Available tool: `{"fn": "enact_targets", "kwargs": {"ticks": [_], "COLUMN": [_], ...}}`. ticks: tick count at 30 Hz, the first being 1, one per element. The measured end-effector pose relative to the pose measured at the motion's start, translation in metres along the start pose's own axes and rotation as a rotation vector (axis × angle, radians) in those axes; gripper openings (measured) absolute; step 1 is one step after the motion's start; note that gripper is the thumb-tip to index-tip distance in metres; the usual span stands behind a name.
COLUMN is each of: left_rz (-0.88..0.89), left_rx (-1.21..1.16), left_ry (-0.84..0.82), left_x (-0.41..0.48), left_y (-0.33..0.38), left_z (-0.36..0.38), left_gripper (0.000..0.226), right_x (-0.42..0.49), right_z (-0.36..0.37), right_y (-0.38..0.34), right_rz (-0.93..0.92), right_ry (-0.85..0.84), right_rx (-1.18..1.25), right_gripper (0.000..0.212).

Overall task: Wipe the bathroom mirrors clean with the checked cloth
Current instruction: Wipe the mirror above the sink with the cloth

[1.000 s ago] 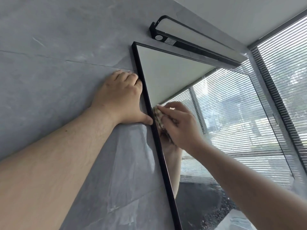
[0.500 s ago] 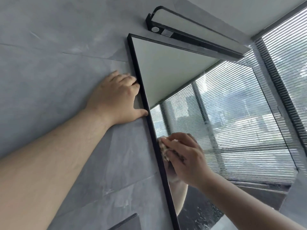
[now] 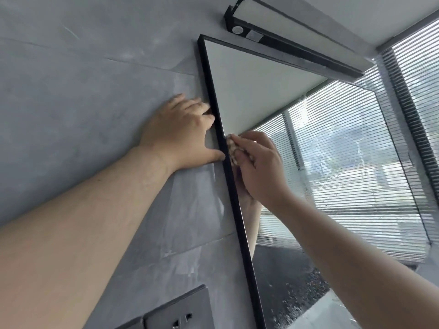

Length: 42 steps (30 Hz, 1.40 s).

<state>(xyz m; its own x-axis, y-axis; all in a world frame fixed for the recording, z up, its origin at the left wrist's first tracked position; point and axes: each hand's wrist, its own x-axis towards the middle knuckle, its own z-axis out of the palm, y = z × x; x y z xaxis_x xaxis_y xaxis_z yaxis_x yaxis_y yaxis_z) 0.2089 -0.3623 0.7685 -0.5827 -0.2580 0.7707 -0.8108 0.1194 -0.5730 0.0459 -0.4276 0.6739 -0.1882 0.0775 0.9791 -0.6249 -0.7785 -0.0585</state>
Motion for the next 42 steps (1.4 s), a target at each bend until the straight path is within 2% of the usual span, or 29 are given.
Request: {"fn": "enact_targets", "kwargs": {"ticks": [8, 19, 24, 27, 30, 33, 36, 40, 42], "left_rz": [0.009, -0.005, -0.018, -0.040, -0.046, -0.047, -0.041, -0.042, -0.045], "left_rx": [0.032, 0.085, 0.064, 0.031, -0.003, -0.011, -0.009, -0.014, -0.022], "left_ry": [0.033, 0.012, 0.020, 0.058, 0.106, 0.118, 0.113, 0.122, 0.126], "left_x": [0.001, -0.004, -0.002, -0.005, -0.009, -0.009, -0.008, -0.009, -0.009], "left_y": [0.000, 0.007, 0.007, 0.009, 0.012, 0.013, 0.013, 0.012, 0.013], "left_z": [0.004, 0.007, 0.009, 0.013, 0.018, 0.017, 0.016, 0.016, 0.016], "left_gripper": [0.091, 0.103, 0.102, 0.097, 0.087, 0.085, 0.085, 0.084, 0.083], "right_x": [-0.043, -0.104, -0.094, -0.091, -0.085, -0.067, -0.052, -0.046, -0.049], "right_z": [-0.013, -0.025, -0.022, -0.023, -0.030, -0.046, -0.058, -0.059, -0.055], "right_y": [0.005, 0.008, -0.005, -0.006, 0.016, 0.048, 0.080, 0.089, 0.075], "right_rz": [-0.017, -0.083, -0.061, -0.043, 0.089, 0.408, 0.564, 0.611, 0.513], "right_ry": [-0.019, -0.026, -0.009, -0.033, 0.048, 0.137, 0.184, 0.164, 0.129], "right_rx": [-0.029, -0.076, -0.118, -0.117, -0.135, -0.161, -0.253, -0.256, -0.234], "right_gripper": [0.033, 0.032, 0.034, 0.023, 0.008, 0.016, 0.012, 0.008, 0.009]}}
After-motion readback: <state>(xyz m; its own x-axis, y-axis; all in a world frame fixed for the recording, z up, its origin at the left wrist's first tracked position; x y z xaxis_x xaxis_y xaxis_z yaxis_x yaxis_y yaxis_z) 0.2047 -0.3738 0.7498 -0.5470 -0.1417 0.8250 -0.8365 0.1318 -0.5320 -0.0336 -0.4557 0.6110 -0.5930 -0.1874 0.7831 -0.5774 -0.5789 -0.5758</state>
